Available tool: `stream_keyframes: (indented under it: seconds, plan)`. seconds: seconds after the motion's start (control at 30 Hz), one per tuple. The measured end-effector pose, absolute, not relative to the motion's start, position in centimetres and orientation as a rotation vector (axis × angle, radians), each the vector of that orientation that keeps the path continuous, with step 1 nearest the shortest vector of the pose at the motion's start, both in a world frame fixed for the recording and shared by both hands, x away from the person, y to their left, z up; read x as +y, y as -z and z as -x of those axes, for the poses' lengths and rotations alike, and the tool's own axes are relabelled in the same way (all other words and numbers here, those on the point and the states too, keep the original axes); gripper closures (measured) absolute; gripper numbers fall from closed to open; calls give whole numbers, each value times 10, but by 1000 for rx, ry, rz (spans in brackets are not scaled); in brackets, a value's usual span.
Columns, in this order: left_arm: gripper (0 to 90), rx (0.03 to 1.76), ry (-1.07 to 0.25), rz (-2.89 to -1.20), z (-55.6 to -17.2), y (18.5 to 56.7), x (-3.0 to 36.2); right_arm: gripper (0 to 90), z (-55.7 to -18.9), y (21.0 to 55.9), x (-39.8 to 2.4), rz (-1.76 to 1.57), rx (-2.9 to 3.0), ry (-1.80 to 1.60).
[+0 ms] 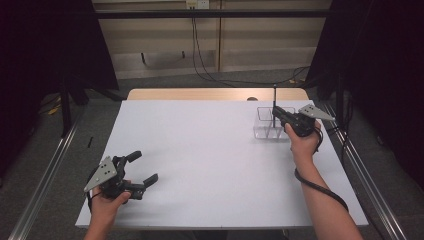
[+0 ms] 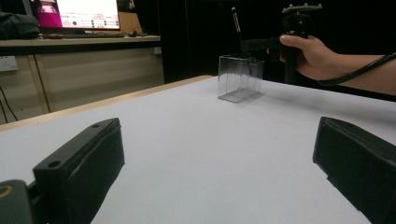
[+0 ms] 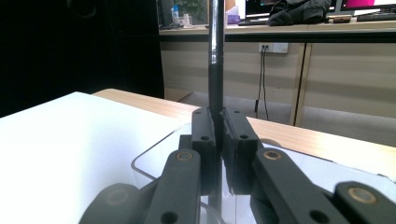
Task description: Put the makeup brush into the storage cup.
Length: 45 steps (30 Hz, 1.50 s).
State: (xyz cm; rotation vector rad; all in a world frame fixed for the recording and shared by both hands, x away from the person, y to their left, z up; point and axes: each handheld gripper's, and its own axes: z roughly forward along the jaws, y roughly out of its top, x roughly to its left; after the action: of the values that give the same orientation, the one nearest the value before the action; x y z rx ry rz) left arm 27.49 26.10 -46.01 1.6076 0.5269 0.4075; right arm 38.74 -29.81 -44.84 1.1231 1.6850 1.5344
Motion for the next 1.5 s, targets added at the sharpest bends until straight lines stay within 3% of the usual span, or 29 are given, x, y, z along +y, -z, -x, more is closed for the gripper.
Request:
stream_keyframes:
  seconds: [0.2,0.37,0.73,1.1,1.5]
  plan:
    - [18,524,-414,-1607,-275,460,261,806,-387,448,-298,-1125,1699,-1537]
    - [18,524,-413,-1605,-275,460,261,658,-385,446,-298,-1135,1692,-1549]
    - [18,525,-414,-1604,-275,460,261,450,-382,441,-296,-1134,1710,-1562]
    - [18,523,-413,-1604,-275,460,261,168,-381,441,-293,-1135,1724,-1563]
    - [18,523,-416,-1608,-275,460,261,94,-370,435,-289,-1088,1774,-1587]
